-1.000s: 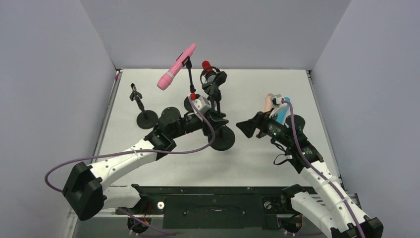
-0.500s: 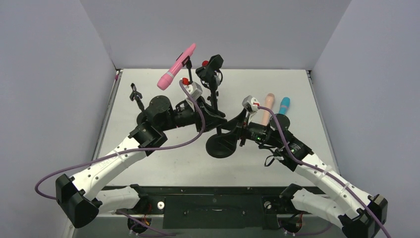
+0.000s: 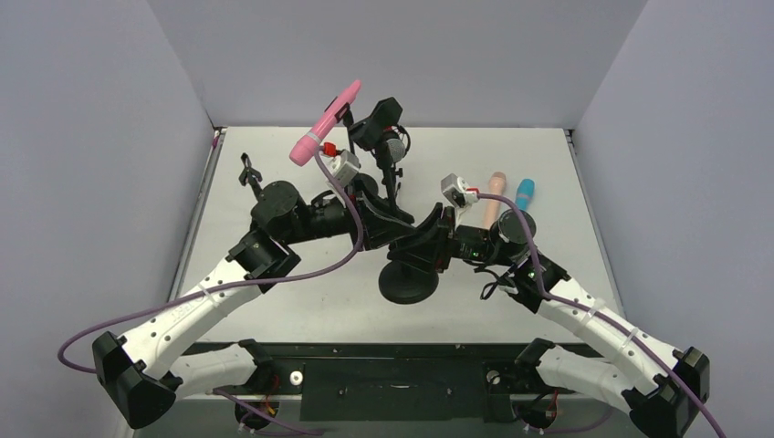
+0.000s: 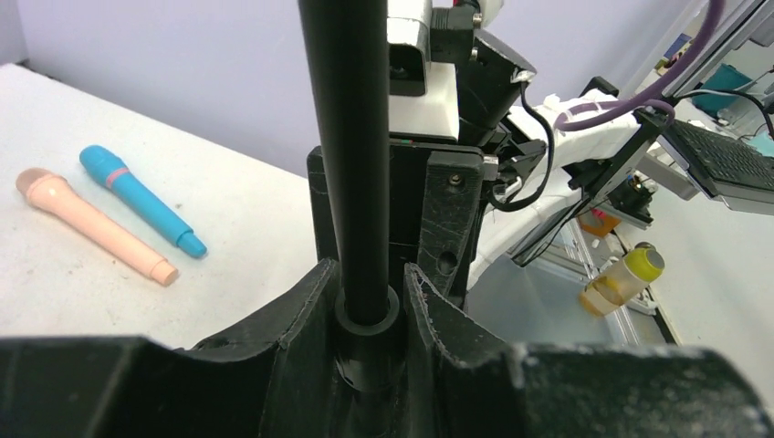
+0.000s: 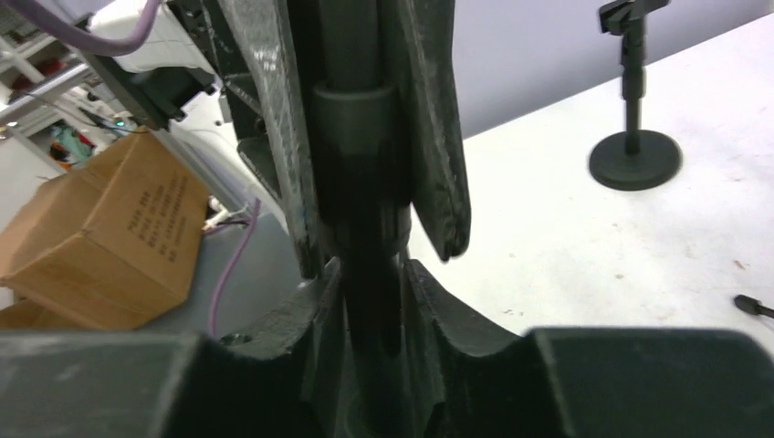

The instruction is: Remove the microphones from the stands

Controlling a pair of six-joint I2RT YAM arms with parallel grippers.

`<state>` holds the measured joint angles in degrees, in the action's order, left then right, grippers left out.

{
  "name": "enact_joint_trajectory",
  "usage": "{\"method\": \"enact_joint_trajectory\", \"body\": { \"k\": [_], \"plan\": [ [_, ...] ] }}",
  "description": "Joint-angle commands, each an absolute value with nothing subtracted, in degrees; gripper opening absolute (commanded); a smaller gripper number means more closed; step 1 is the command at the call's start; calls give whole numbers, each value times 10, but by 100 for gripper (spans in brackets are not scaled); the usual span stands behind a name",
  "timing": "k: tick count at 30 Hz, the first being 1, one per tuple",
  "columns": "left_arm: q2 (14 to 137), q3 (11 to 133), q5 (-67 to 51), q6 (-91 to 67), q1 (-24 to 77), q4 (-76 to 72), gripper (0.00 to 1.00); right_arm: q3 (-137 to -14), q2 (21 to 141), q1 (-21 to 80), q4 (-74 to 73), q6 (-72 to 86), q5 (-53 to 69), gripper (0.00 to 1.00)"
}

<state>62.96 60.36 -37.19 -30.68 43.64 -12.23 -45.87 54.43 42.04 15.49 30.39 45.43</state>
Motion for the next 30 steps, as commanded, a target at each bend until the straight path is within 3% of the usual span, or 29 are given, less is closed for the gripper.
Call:
{"method": "enact_joint_trajectory", "body": {
  "k": [1,4,13,25,30],
  "plan": [
    [596,610,-361,-327,432,-208,0,-453,541,423,207,314,471,19],
    [588,605,-339,-322,431,-203,0,-455,527,425,168,285,428,0],
    [580,604,-187,-286,436,-144,0,-519,513,463,-47,182,197,0],
    [636,681,145,-271,532,-24,0,-605,602,652,-123,112,-336,0],
    [662,726,213,-281,553,24,0,-615,619,660,-104,99,-330,0]
  ]
}}
